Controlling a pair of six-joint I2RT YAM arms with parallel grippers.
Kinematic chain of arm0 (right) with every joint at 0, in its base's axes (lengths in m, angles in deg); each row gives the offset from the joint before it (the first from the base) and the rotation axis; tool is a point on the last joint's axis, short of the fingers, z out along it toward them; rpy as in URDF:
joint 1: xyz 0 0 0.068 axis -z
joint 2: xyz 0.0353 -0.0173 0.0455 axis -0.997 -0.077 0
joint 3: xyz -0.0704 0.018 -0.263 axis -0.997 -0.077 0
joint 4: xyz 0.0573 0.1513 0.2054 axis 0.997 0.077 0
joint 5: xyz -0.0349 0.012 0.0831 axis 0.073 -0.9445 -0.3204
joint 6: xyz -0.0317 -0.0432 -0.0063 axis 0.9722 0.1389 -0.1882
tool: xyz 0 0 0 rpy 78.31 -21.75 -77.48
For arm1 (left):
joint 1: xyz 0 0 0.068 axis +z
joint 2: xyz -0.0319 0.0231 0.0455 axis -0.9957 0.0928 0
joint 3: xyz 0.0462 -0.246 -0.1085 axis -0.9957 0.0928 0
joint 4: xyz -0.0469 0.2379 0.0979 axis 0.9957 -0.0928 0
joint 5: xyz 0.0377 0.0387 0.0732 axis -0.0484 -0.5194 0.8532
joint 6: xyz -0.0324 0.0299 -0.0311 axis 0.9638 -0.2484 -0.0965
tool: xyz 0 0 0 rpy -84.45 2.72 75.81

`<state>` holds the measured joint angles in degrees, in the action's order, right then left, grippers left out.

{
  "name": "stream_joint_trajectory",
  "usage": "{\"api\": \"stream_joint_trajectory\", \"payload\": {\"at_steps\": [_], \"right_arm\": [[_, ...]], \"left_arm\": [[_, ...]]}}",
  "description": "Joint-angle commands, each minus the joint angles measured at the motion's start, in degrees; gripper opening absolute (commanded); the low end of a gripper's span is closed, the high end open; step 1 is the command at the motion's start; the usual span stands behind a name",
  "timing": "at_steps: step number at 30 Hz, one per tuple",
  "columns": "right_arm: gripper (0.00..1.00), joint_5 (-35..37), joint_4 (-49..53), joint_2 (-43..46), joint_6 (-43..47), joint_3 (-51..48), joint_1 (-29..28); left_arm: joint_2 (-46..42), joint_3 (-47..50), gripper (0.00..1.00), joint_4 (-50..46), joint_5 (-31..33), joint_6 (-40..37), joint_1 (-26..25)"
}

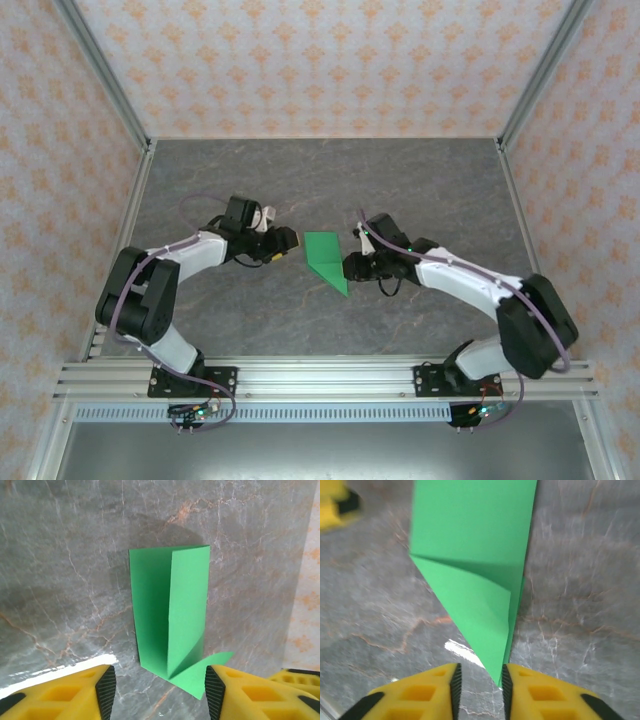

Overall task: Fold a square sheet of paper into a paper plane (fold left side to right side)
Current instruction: Third fold the triangle at the center of the table, then fourth fold the wing at the center of the table.

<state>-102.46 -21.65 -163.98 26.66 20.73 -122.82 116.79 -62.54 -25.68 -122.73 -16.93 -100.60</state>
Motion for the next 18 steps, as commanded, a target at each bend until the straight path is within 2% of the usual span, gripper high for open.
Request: {"api": "stream_joint_trajectory", "payload": {"at_steps": [1,6,12,18], "right_arm": [[0.4,6.65,-1.84,2.96,4.03,-1.74,-1.71],[0.52,13.82,-1.82,1.71,6.92,-1.08,-7.75],[0.56,20.54,-1.8,-4.36,9.35,1.27,-14.12],[0.57,23.07,-3.3,-10.68,11.16,3.13,-16.94]], "left_arm": [[0.93,0.74,0.56,5.83,-0.52,8.54,-2.59],[5.33,-2.95,0.57,7.27,0.23,11.41,-5.88],[8.75,-5.18,0.57,7.84,1.63,13.6,-6.91],[8.79,-5.91,0.55,9.63,0.29,15.43,-7.51]]}}
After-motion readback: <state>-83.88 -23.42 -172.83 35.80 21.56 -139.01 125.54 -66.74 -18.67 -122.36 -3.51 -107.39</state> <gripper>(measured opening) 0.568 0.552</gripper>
